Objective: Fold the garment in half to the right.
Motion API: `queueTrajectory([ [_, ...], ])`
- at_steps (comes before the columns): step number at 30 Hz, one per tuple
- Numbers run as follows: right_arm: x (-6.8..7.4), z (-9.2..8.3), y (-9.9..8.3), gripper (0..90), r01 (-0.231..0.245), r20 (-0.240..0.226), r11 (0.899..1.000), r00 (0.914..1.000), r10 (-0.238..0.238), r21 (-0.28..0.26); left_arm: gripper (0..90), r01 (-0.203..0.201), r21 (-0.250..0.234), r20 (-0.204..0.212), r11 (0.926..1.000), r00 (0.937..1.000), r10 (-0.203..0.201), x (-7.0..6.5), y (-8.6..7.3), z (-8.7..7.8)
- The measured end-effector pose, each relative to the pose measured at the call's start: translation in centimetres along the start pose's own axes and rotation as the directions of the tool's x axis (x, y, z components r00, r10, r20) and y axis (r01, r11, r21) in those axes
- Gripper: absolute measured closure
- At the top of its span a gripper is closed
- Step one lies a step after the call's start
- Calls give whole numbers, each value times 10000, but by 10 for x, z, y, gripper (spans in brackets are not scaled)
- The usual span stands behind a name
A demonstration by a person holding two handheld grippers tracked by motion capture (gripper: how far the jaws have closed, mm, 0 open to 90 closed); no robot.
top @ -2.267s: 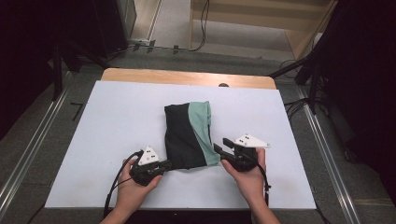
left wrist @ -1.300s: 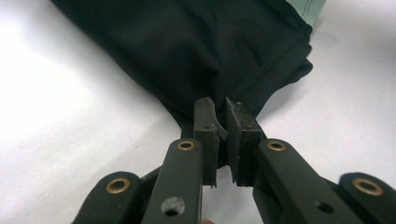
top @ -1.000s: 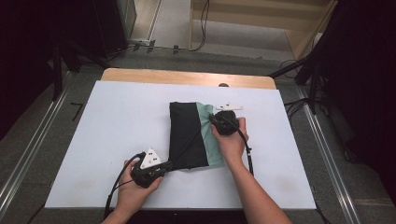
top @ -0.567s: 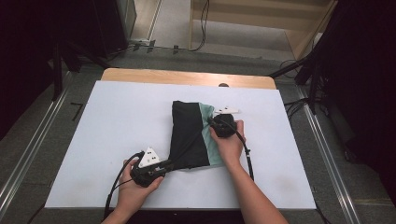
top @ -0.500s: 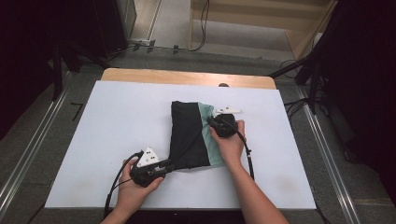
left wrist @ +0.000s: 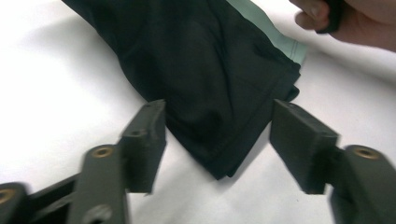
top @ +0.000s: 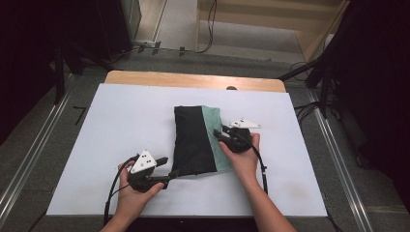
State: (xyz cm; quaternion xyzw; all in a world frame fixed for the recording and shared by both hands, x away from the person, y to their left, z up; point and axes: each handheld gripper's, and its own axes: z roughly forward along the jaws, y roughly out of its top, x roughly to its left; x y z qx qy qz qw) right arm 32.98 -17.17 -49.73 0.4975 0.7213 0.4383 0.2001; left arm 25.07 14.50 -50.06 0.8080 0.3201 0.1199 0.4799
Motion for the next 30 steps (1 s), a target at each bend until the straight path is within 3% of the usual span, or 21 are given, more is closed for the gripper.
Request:
queueTrajectory([
  [4,-1,-9,-7,400,65,-60,9992,10000,-67,-406,229,26,-264,-182,9996,9998,-31,2,1,-4],
  [7,-2,-18,-11,239,52,10,9974,10000,-51,-712,140,149,-313,-263,9994,9995,-158,6,2,-7],
  [12,-5,-34,-15,0,-39,-331,9949,9995,6,-1005,8,268,-583,-265,9979,9992,-283,12,3,-13],
  [16,-9,-48,-19,0,-51,-673,9915,9977,-38,-1304,0,210,-818,-223,9964,9995,-228,17,3,-19],
  [20,-13,-60,-24,0,47,-514,9877,9986,-129,-1560,0,211,-959,-345,9952,9991,-245,21,3,-25],
  [30,-26,-82,-42,0,103,-177,9883,9998,-132,-1522,0,270,-1112,-536,9934,9980,-332,32,2,-37],
])
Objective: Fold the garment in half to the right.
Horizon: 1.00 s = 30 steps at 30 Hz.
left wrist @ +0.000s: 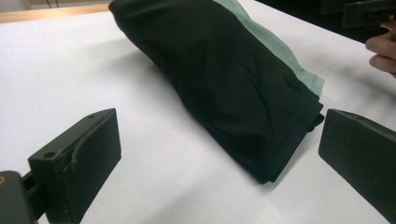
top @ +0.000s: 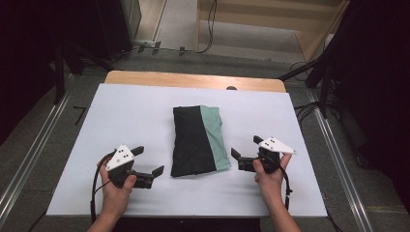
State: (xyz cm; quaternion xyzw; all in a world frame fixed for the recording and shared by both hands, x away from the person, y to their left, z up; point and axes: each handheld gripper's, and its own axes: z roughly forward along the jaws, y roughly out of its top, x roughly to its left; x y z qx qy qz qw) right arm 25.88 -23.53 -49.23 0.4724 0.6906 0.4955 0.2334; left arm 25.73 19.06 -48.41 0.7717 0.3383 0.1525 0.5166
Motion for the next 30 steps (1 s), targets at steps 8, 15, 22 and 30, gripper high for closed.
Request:
queueTrajectory([
  [8,-11,-17,-11,0,9,163,10000,9999,-8,-31,0,67,-198,-182,9998,9998,-70,11,-2,-15],
  [15,-18,-31,-19,0,39,260,10000,9997,-37,-74,0,162,-374,-264,9992,9995,-172,21,-5,-28],
  [22,-28,-46,-26,0,-3,385,9998,9993,11,-212,0,156,-520,-276,9985,9995,-171,29,-8,-39],
  [30,-36,-60,-35,0,-24,523,9997,9986,36,-226,0,182,-626,-492,9979,9986,-213,38,-13,-52],
])
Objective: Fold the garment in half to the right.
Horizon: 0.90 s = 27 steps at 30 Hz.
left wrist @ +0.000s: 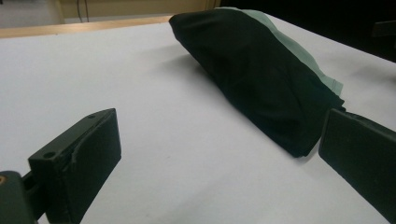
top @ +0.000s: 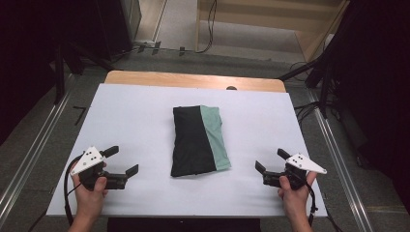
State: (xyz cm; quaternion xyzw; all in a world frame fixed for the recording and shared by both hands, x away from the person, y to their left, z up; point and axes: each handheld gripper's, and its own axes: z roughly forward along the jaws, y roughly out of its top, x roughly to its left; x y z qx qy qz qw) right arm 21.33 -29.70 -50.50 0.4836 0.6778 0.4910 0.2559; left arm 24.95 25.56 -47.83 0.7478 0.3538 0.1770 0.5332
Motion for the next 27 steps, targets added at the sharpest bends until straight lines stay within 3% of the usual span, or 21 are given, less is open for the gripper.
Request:
queueTrajectory([
  [8,-9,-11,-7,0,-45,96,10000,9999,45,61,0,120,-60,-313,9999,9994,-122,9,-4,-13],
  [10,-10,-13,-8,0,-65,166,9999,9998,64,79,0,-22,34,-507,10000,9987,23,10,-5,-15],
  [14,-14,-18,-10,0,-53,254,10000,9997,52,37,0,-113,114,-531,9999,9985,119,12,-8,-18],
  [20,-19,-24,-13,0,-153,397,9999,9991,153,3,0,72,79,-629,9999,9980,-67,18,-12,-26],
  [27,-28,-33,-18,0,-215,594,9998,9980,216,-34,0,50,146,-929,9999,9957,-36,24,-17,-33],
])
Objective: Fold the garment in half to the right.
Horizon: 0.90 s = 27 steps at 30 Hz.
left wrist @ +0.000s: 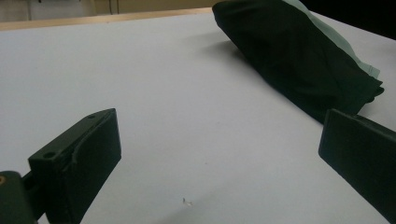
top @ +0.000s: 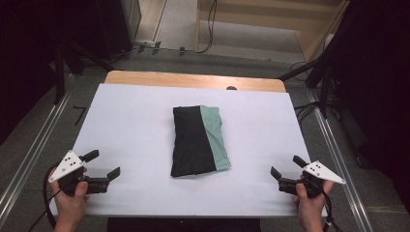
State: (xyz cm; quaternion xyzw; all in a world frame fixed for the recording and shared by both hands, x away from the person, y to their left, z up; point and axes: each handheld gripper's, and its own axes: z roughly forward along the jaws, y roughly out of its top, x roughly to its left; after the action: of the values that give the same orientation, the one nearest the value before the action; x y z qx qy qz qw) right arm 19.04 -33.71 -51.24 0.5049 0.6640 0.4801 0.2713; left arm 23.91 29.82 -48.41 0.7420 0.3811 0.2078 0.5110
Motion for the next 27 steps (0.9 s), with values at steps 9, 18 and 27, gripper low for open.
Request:
queueTrajectory([
  [9,-12,-9,-5,0,-174,299,9998,9994,176,-52,0,141,24,-132,9999,9998,-141,10,-5,-5],
  [18,-21,-12,-7,0,-403,378,9989,9984,411,-228,0,322,81,-209,9994,9993,-320,18,-6,-5],
  [27,-22,-11,-7,0,-353,327,9992,9988,360,-203,0,554,114,-342,9984,9979,-549,20,-7,-3],
])
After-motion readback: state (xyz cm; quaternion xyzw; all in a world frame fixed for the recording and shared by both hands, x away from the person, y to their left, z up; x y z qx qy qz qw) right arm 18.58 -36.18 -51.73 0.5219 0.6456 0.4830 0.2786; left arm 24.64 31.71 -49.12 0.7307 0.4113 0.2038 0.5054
